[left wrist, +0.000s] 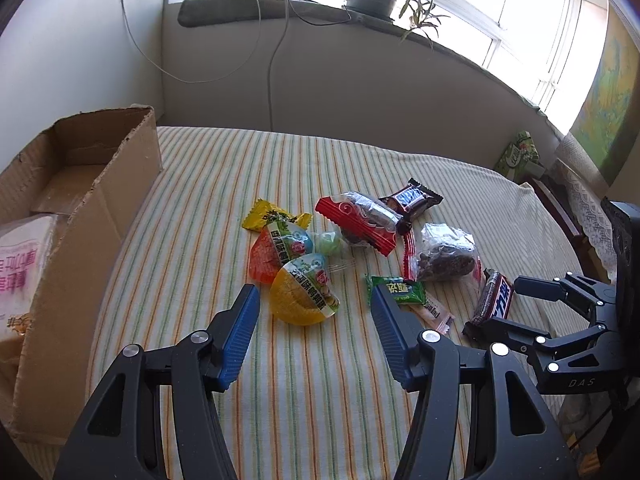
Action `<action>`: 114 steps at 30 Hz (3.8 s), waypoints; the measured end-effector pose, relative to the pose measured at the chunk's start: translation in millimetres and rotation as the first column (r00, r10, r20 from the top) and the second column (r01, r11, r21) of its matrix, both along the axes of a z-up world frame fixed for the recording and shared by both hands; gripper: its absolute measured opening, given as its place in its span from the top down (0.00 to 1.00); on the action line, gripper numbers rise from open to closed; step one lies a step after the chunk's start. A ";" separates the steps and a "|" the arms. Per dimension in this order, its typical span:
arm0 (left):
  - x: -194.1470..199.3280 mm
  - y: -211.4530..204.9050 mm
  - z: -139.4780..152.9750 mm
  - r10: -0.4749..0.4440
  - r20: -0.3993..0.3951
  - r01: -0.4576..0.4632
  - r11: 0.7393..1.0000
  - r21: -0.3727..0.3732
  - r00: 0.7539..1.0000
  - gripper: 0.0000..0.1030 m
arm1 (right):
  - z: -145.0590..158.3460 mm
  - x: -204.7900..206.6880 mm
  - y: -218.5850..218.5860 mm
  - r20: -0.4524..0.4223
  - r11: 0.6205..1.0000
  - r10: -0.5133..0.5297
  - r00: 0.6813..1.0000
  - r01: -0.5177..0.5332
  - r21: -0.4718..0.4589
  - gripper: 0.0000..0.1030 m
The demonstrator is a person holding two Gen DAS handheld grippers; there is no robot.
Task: Organize snacks
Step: 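Grasp the blue-wrapped chocolate bar with the right gripper, then carry the chocolate bar with the right gripper into the box and release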
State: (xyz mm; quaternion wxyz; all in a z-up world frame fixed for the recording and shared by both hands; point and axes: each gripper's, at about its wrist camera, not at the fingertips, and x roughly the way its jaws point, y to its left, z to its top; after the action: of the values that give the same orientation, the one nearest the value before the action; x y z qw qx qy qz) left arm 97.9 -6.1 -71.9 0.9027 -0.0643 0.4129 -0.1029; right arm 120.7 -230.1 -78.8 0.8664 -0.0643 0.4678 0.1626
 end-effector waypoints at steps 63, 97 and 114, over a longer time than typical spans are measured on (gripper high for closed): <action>-33.3 45.1 44.5 0.088 0.125 -0.088 0.996 -0.003 0.988 0.77 | 55.6 -3.9 29.9 0.083 0.993 -0.005 0.997 -0.005 0.115 0.71; -57.6 161.6 61.2 0.312 0.174 -0.319 0.947 0.018 0.934 0.77 | 70.0 50.3 250.7 0.142 0.939 0.326 0.935 -0.338 0.070 0.71; -55.3 177.3 57.0 0.329 0.165 -0.337 0.941 0.021 0.930 0.77 | 53.2 63.5 304.6 0.102 0.913 0.397 0.912 -0.404 0.055 0.71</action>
State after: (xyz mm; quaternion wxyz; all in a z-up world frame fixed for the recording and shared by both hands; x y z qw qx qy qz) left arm 42.6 171.2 -15.0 0.9384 -0.1027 0.3248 0.0571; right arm 184.2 74.6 -25.6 0.8364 -0.1334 0.3993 0.3511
